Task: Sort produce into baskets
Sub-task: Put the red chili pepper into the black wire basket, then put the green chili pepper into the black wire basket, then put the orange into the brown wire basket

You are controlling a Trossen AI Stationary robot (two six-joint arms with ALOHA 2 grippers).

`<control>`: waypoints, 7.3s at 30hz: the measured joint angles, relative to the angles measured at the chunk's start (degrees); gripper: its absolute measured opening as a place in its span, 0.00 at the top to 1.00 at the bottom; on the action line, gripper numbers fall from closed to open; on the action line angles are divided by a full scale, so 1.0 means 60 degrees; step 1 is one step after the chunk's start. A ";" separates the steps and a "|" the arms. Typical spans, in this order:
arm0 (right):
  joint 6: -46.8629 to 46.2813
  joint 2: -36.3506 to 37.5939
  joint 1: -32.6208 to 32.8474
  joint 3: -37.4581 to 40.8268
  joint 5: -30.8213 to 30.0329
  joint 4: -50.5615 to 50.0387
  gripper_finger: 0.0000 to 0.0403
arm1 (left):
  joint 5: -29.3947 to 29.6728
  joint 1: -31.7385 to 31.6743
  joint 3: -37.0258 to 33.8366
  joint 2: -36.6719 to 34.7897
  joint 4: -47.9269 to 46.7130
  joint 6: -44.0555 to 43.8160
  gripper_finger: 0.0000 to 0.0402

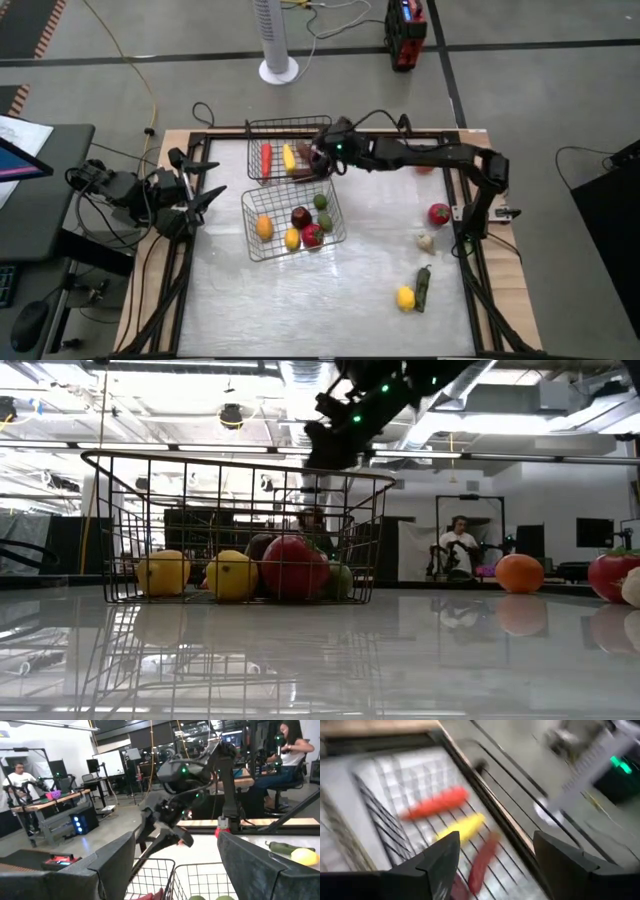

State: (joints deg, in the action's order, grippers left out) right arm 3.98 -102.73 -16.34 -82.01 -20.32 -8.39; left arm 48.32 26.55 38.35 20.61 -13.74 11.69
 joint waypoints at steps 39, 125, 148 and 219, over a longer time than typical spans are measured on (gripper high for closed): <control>-0.9930 0.2059 0.5966 0.1991 0.3030 -0.9899 0.29 | 0.0141 -0.0004 0.0000 -0.0001 -0.0166 -0.0588 0.32; -1.9225 0.3020 0.9640 0.6108 0.2430 -0.6719 0.64 | -0.0489 -0.0003 0.0000 0.0002 0.0627 0.0589 0.32; -0.9382 0.3012 0.3878 0.1843 -0.0987 -0.7306 0.58 | -0.0485 -0.0002 0.0000 0.0002 0.0631 0.0655 0.32; -0.1926 0.0469 -0.4437 0.1632 -0.0728 -1.1088 0.18 | 0.0538 0.0000 0.0000 0.0002 -0.0400 -0.0742 0.32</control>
State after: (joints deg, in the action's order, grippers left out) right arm -7.57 -99.92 -42.96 -72.22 -24.69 -74.91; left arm 51.55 26.55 38.35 20.62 -16.14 7.23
